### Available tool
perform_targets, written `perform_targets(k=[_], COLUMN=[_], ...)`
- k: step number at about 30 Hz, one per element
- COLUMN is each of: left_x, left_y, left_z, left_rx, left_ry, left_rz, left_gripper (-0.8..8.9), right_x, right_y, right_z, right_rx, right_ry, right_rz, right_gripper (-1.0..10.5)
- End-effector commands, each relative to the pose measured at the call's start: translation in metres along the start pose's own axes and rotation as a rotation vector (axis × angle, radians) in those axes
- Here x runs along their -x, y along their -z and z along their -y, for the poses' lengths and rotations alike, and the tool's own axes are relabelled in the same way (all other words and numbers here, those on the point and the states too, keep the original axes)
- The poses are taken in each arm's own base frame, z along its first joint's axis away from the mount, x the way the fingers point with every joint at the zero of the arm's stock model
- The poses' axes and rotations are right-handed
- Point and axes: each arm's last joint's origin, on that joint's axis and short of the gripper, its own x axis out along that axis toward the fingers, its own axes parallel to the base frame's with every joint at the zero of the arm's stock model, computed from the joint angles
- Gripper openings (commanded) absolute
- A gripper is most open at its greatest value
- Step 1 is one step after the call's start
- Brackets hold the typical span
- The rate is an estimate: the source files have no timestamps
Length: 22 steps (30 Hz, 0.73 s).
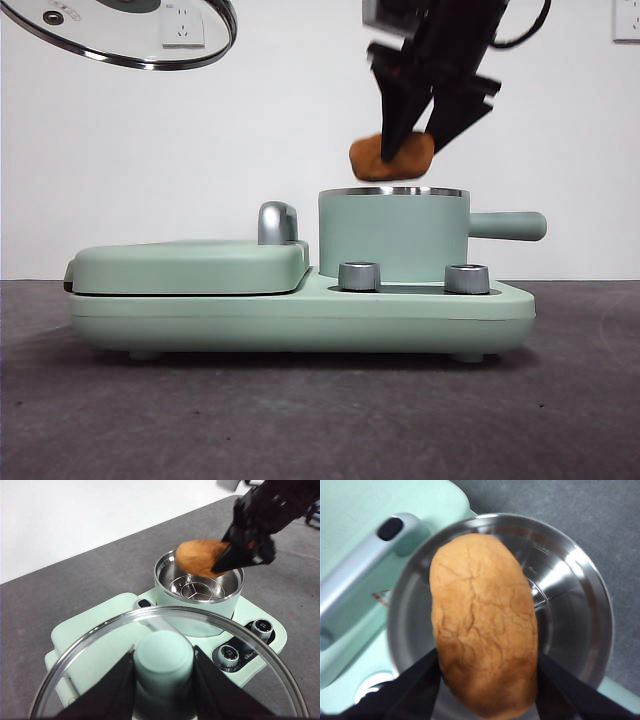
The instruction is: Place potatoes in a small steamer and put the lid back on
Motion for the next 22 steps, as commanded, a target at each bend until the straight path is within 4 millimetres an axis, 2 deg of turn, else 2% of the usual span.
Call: perform_targets(k=[1,8,13,17,19,22], left_x=[0.003,0.003,0.003,0.003,0.003,0.003], left_y=[-0.008,-0.008,-0.008,-0.008,-0.008,-0.008], left_z=[0.000,0.000,0.000,0.000,0.000,0.000], left_rx=[-0.005,-0.005,-0.006,-0.006,-0.006,-0.006], left_ry=[-0.001,-0.001,-0.001,-0.001,-0.001,-0.001], left_rz=[0.048,0.049,0.049,0.048,0.048,0.048], left_gripper=[0.15,0.15,0.15,0.15,0.15,0.15], right_x=[-0.011,-0.040,-0.053,-0.056,-0.056,-0.049], right_y=[-0.006,-0.003,0.001,0.002,0.001,-0.001], right_z=[0.001,0.005,0.009,0.009,0.009,0.009], right_rx=[0.029,0.030,0.021,0.020,0.020,0.023], right_ry=[0.004,0.024,0.022,0.020,0.013,0.014], right_rz=[0.016,-0.027,-0.063,-0.070,-0.066,-0.044], right_gripper=[2.2,2.2,2.2,2.2,3.2,3.4])
